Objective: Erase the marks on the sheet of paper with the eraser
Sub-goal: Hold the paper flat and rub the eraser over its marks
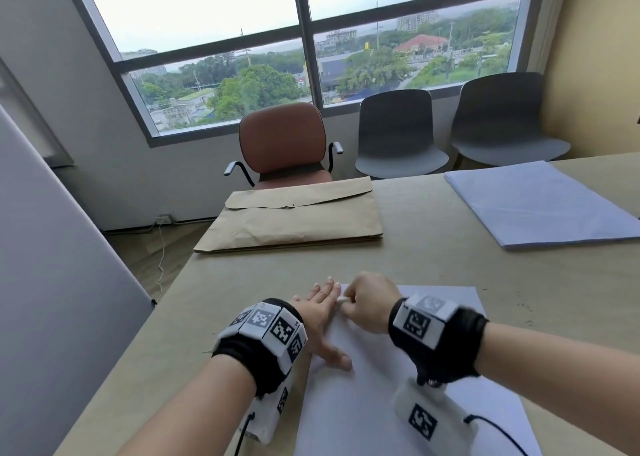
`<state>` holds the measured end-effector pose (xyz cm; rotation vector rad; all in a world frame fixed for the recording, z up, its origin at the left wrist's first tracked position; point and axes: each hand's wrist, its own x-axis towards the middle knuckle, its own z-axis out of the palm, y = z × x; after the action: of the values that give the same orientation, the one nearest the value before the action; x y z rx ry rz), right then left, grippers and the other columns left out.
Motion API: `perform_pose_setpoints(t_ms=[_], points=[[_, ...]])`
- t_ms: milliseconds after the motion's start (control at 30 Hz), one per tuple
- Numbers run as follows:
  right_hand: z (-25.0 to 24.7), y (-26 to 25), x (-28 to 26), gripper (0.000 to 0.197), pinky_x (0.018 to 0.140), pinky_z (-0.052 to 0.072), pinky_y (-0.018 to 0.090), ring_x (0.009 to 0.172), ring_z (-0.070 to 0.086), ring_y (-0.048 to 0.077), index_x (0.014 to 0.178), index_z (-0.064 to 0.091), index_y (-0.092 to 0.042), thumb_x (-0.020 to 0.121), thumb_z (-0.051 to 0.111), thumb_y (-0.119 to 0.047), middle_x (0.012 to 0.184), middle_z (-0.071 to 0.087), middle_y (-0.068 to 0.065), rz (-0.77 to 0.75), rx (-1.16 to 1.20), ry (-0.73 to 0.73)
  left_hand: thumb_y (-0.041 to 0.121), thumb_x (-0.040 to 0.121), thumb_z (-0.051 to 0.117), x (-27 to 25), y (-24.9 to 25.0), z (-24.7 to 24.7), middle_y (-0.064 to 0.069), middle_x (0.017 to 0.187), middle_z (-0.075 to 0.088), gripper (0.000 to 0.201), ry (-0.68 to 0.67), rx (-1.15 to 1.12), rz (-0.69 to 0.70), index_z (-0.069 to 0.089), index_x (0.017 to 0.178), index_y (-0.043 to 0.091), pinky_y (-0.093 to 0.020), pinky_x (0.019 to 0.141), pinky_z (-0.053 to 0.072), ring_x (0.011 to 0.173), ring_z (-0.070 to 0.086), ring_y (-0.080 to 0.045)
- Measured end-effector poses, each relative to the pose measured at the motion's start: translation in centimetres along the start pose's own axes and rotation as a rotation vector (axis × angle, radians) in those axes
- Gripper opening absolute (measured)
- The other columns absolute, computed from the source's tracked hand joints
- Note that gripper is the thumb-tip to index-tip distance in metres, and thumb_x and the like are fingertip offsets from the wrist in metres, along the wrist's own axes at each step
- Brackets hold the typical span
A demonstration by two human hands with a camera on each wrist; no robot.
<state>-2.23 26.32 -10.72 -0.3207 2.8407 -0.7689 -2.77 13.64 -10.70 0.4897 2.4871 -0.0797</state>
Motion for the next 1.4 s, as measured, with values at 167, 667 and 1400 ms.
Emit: perform_pose_setpoints(t_ms=[167,667,1400], points=[[0.0,-0.2,-1.4,0.03,0.052,0.03,0.023,0.061,0.042,0.021,0.058,0.055,-0.014,0.087,0.051,-0.021,0.044,0.042,-0.002,-0.031,0.017,-0.071,0.051,0.079,0.067,-0.1,0.0,0.0,-0.002,0.156,-0.025,0.118,-0.001,0.008,0.003,-0.021,0.147,0.012,-0.039,0.118,-0.003,0.145,-0.018,-0.017],[-1.4,2.2,1.3,0.024,0.066,0.038,0.022,0.074,0.053,0.019,0.086,0.072,-0.009,0.085,0.057,-0.027,0.081,0.069,0.009,0.027,0.029,-0.022,0.053,0.079,0.066,-0.3,0.1,-0.1,-0.002,0.156,-0.026,0.119,-0.007,0.003,0.004,-0.022,0.147,0.012,-0.04,0.119,-0.003,0.145,-0.018,-0.018],[-1.7,2.7,1.3,0.025,0.067,0.039,0.022,0.076,0.054,0.015,0.091,0.074,-0.011,0.085,0.058,-0.03,0.088,0.071,0.009,0.014,0.044,-0.035,0.054,0.078,0.065,-0.3,0.2,-0.3,-0.001,0.155,-0.027,0.12,-0.027,0.008,0.001,-0.024,0.146,0.013,-0.039,0.117,-0.005,0.145,-0.02,-0.017]])
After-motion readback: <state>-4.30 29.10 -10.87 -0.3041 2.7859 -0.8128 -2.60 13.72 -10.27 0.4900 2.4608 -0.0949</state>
